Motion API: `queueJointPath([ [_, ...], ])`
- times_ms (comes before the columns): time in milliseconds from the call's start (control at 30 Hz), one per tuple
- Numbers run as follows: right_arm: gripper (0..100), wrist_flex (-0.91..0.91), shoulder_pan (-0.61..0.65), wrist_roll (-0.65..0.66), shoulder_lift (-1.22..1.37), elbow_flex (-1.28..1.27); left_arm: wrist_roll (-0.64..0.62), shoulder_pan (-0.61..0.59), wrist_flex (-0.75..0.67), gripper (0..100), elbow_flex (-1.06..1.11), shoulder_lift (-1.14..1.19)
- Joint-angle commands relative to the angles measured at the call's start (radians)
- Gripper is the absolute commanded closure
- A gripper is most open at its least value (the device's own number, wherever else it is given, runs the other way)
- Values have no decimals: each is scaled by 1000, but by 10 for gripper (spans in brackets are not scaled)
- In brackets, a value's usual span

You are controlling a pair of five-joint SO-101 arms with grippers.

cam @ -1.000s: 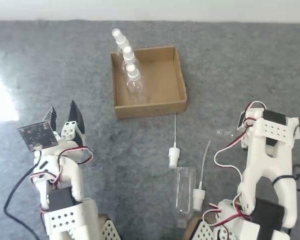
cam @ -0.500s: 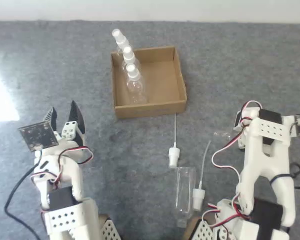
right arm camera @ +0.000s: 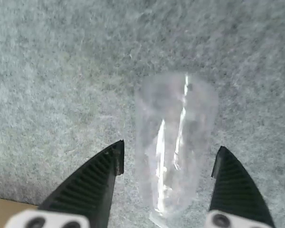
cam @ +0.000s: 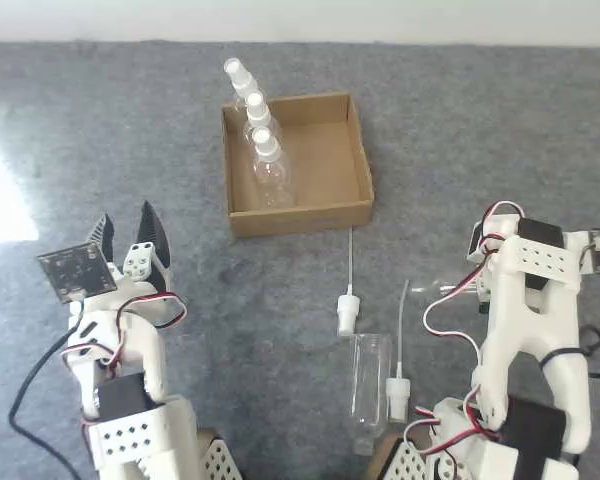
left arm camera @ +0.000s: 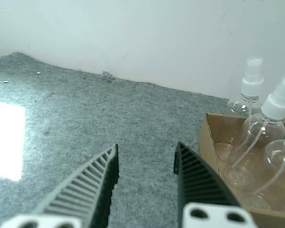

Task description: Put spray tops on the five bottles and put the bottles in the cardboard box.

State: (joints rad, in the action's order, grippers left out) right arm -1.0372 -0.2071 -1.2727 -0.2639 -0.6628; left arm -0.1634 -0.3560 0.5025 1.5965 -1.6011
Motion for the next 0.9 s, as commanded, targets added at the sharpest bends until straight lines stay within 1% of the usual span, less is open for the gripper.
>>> queueJointPath([
  [0,745,13,8,-9,-47,0,12,-5,-28,819,-13,6],
  [267,745,-27,10,-5,-59,25,12,-5,-28,819,-13,6],
  [400,745,-67,10,94,-59,55,12,-5,-28,819,-13,6],
  [467,745,-93,10,123,-59,77,12,-5,-28,819,-13,6],
  [600,745,-140,10,127,-59,107,12,-5,-28,819,-13,6],
  [800,748,-145,10,129,-59,110,12,-5,-28,819,-13,6],
  [867,783,-145,12,132,-61,112,12,-5,-28,819,-13,6],
])
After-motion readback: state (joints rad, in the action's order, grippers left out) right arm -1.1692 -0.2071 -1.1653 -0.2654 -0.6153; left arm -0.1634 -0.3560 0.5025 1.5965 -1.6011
